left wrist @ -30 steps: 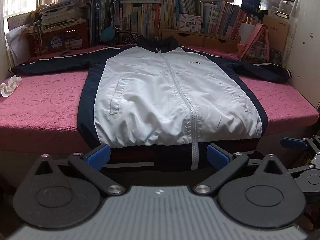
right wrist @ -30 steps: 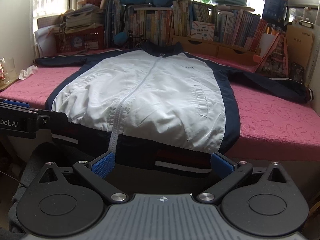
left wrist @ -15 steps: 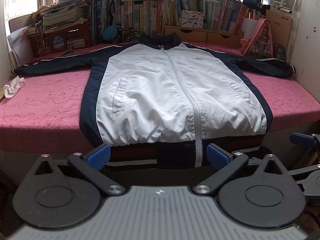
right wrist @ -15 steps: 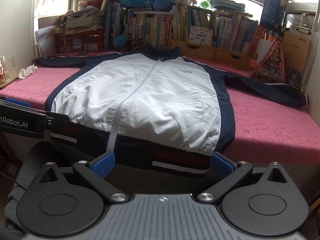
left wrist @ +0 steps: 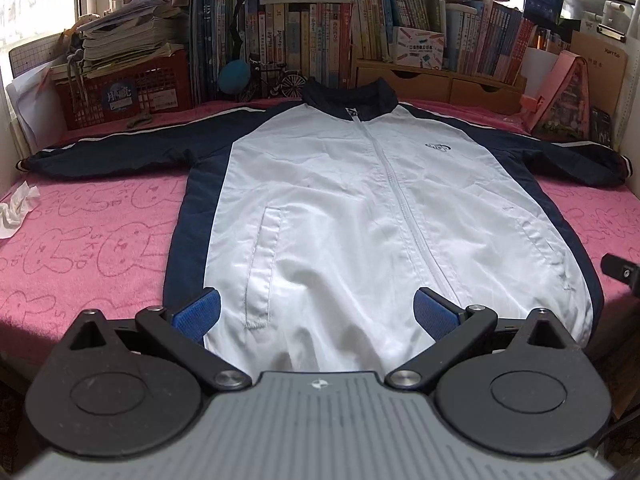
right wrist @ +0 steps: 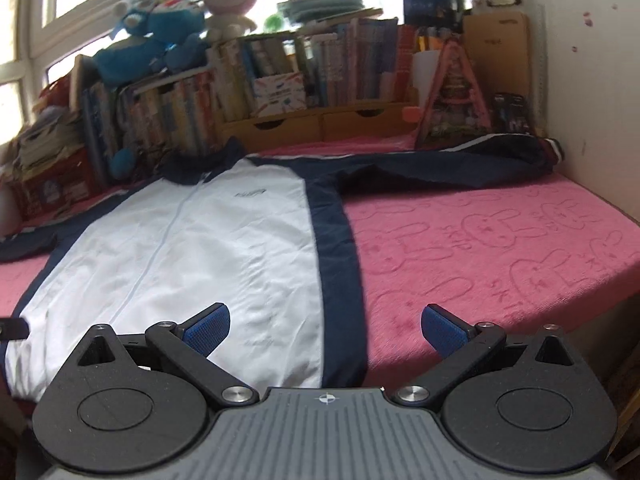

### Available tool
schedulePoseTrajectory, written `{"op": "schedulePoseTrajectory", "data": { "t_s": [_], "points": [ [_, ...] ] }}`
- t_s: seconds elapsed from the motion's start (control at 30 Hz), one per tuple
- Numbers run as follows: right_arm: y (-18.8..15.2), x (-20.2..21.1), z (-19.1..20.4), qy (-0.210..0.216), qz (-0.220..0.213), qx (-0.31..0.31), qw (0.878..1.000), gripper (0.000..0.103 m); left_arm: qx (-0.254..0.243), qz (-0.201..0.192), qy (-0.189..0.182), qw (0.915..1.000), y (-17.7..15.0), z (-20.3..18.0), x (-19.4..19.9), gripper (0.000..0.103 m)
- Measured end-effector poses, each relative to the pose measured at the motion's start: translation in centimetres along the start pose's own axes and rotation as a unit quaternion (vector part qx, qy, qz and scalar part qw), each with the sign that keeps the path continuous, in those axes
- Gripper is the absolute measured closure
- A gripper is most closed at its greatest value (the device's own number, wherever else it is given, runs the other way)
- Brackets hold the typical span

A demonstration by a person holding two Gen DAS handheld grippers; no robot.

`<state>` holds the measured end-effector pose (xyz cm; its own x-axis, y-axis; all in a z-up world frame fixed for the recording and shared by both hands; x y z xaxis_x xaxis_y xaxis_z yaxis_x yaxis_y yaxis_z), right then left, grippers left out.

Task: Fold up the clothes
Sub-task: 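Grasp the striped navy sleeve cuff with the right gripper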

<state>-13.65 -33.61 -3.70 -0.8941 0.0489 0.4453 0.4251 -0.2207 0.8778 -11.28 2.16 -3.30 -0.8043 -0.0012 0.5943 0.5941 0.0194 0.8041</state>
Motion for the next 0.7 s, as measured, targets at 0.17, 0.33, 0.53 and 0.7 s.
{"op": "schedulePoseTrajectory", "data": {
  "t_s": [0.17,0.33,0.53,0.7],
  "points": [
    [5.3,-7.8,-7.5,-0.084,-0.037,-0.106,0.99,0.0,0.022,0.003,0.003,0.9998,3.7,1.4,-5.8,0.0],
    [9.4,-15.5,-14.6,-0.144,-0.051,-0.167,0.974,0.0,0.034,0.011,0.019,0.9992,5.0,2.0,-9.8,0.0],
    [11.9,-23.1,-20.7,-0.206,-0.039,-0.193,0.959,0.0,0.031,0.008,0.03,0.999,5.0,1.9,-12.5,0.0],
    [13.2,-27.4,-23.8,-0.242,-0.038,-0.2,0.949,0.0,0.028,0.005,0.039,0.9988,5.1,1.8,-14.8,0.0]
  ]
}}
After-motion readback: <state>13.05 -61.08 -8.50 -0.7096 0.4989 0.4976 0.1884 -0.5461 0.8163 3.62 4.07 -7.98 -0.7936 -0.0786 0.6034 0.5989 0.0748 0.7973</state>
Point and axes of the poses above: each gripper's, at about its wrist camera, not at the fingertips, and x roughly against the way its jaws point, z to its left, y to its top, the point moved 3 cm from there along -x, roughly the way its jaws point, and after that the axes turned 3 degrees about -z, right-handed, at the moved point
